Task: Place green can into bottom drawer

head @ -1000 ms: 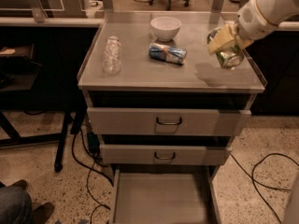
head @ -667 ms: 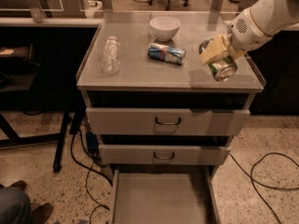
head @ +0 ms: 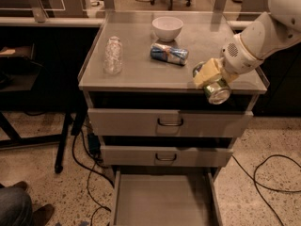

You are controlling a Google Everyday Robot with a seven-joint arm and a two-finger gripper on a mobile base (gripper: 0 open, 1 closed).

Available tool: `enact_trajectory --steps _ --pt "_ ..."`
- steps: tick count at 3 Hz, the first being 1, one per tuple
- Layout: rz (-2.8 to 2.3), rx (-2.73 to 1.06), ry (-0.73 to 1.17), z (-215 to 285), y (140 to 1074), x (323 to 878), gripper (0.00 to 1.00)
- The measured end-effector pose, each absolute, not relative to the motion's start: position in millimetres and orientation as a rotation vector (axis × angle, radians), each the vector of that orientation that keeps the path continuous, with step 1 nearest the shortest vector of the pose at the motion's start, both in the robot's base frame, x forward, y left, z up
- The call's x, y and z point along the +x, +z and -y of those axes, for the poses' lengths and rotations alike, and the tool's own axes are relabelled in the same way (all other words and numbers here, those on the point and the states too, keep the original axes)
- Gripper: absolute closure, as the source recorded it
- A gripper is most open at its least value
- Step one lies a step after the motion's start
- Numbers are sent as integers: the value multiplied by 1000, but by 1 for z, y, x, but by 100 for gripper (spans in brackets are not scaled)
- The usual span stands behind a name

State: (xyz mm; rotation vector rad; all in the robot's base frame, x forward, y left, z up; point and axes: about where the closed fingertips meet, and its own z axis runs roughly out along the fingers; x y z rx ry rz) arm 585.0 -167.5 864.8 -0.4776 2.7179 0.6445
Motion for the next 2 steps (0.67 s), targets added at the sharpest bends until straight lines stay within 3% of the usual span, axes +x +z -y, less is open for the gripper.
enact_trajectory --steps 2 --pt "-2728 -435 684 161 855 566 100"
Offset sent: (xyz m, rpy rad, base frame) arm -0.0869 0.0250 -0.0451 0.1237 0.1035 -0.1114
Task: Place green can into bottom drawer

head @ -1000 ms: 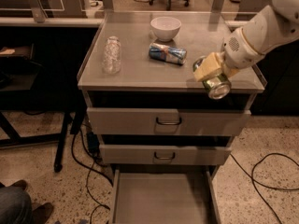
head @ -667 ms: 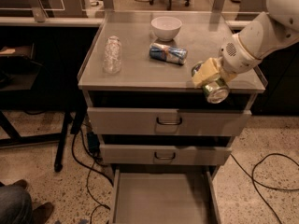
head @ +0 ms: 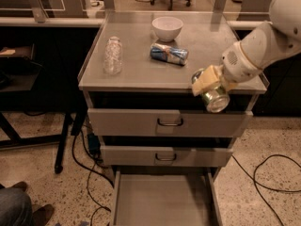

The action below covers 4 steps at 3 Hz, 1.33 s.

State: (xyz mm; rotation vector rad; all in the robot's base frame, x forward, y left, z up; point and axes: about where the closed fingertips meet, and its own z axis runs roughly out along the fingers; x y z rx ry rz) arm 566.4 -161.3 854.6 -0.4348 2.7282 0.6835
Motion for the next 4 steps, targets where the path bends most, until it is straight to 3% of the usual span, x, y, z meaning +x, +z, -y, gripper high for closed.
enact_trajectory --steps 2,4 --pt "-2804 -219 844 138 801 481 100" --pt "-2824 -222 845 137 793 475 100"
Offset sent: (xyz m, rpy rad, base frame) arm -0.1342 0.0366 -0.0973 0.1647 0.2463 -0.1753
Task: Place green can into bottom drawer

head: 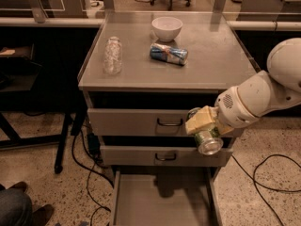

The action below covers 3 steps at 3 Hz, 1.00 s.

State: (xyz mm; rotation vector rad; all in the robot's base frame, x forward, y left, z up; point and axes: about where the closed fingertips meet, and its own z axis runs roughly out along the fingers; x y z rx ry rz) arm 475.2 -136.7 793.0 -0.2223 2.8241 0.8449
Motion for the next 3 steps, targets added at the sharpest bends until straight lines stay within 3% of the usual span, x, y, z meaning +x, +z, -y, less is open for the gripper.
enact_trajectory --steps 3 --pt "-2909 149 1118 132 651 438 100"
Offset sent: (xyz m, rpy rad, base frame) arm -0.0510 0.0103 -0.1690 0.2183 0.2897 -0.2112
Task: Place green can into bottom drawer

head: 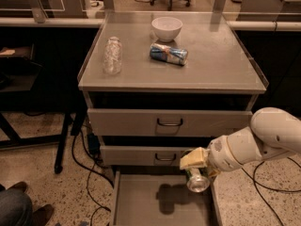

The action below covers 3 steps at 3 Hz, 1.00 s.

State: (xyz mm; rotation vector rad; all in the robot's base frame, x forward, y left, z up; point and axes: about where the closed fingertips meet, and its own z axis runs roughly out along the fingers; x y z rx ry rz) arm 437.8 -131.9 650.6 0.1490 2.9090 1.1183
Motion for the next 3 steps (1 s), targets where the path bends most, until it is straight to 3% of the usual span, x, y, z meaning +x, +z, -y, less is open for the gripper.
enact_trajectory --steps 1,3 --pt "-2909 150 1119 132 650 438 100" --pt "-2834 382 1297 114 563 454 100"
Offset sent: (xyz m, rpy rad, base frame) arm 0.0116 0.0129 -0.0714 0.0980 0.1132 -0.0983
